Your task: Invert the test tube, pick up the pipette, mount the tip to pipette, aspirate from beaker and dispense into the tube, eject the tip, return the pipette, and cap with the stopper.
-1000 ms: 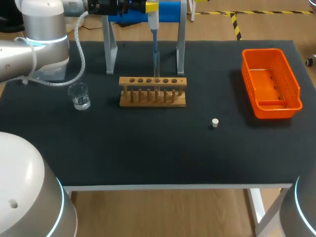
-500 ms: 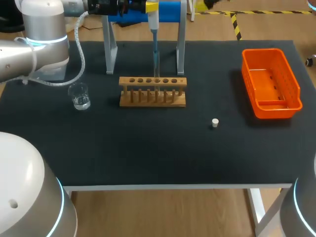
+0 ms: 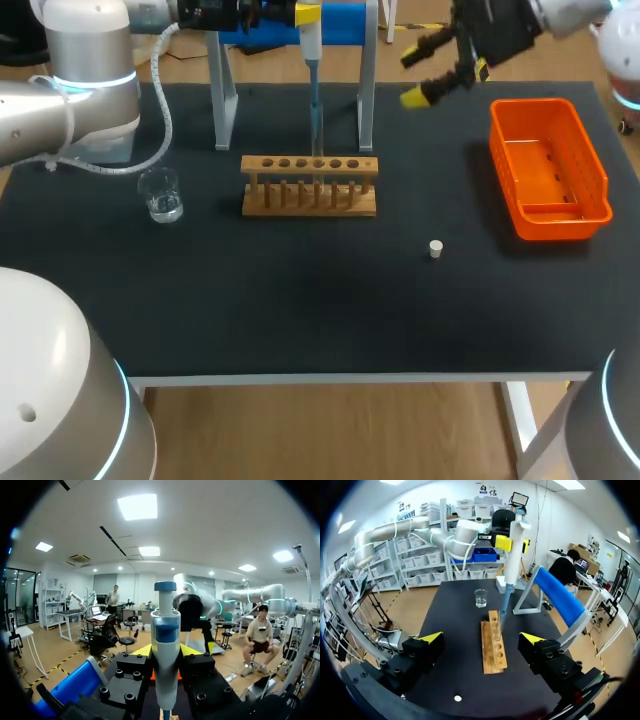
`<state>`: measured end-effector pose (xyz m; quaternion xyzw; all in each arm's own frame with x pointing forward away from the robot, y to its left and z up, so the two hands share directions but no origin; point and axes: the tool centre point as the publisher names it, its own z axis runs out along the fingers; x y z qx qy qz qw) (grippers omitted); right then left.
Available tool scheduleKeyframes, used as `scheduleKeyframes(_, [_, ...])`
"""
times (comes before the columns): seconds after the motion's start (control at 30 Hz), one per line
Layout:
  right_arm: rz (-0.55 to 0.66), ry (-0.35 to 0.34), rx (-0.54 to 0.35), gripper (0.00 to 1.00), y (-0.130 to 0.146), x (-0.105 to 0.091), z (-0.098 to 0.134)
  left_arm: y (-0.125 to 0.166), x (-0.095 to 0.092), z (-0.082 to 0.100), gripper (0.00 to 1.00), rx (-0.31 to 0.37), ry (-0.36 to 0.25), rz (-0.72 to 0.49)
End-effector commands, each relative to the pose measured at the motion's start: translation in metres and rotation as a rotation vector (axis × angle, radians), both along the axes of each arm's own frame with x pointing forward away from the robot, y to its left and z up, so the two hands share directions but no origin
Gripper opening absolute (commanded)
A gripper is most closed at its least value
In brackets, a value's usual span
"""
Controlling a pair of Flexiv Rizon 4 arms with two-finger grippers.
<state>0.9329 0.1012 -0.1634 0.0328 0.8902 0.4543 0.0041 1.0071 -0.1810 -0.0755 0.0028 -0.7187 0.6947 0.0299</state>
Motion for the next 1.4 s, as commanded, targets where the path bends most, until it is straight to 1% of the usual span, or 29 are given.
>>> scheduleKeyframes(0.03, [0.019, -0.008, 0.075, 1.0, 0.006, 0.002, -0.023, 0.0, 0.0, 0.0, 0.0, 0.0, -0.001, 0.0])
scheduleKeyframes(0.07, [0.022, 0.004, 0.077, 1.0, 0.008, 0.002, -0.027, 0.0, 0.0, 0.0, 0.0, 0.0, -0.001, 0.0])
scheduleKeyframes(0.13, [0.031, 0.007, 0.085, 1.0, 0.013, 0.003, -0.034, 0.0, 0.0, 0.0, 0.0, 0.0, -0.001, 0.0])
scheduleKeyframes(0.3, [0.042, 0.012, 0.086, 1.0, 0.033, 0.015, -0.052, 0.0, 0.0, 0.0, 0.0, 0.0, -0.001, 0.0])
scheduleKeyframes(0.43, [0.071, 0.005, 0.091, 1.0, 0.048, 0.027, -0.06, 0.0, 0.0, 0.0, 0.0, 0.0, -0.001, 0.0])
scheduleKeyframes(0.57, [0.111, -0.019, 0.094, 1.0, 0.064, 0.035, -0.067, 0.0, 0.0, 0.0, 0.0, 0.0, -0.001, 0.0])
scheduleKeyframes(0.67, [0.134, -0.023, 0.096, 1.0, 0.071, 0.037, -0.072, 0.0, 0.0, 0.0, 0.0, 0.0, -0.001, 0.0])
scheduleKeyframes(0.87, [0.187, -0.015, 0.097, 1.0, 0.086, 0.053, -0.087, 0.0, 0.0, 0.0, 0.0, 0.0, -0.001, 0.0])
scheduleKeyframes(0.93, [0.197, -0.021, 0.09, 1.0, 0.087, 0.051, -0.089, 0.0, 0.0, 0.0, 0.0, 0.0, -0.001, 0.0])
scheduleKeyframes(1.0, [0.211, -0.013, 0.089, 1.0, 0.093, 0.058, -0.094, 0.0, 0.0, 0.0, 0.0, 0.0, -0.001, 0.0])
scheduleKeyframes(1.07, [0.223, -0.011, 0.086, 1.0, 0.095, 0.057, -0.097, 0.0, 0.0, 0.0, 0.0, 0.0, -0.001, 0.0])
scheduleKeyframes(1.13, [0.231, -0.006, 0.081, 1.0, 0.101, 0.061, -0.102, 0.0, 0.0, 0.0, 0.0, 0.0, -0.001, 0.0])
scheduleKeyframes(1.4, [0.24, -0.015, 0.059, 1.0, 0.115, 0.059, -0.117, 0.0, 0.0, 0.0, 0.0, 0.0, -0.001, 0.0])
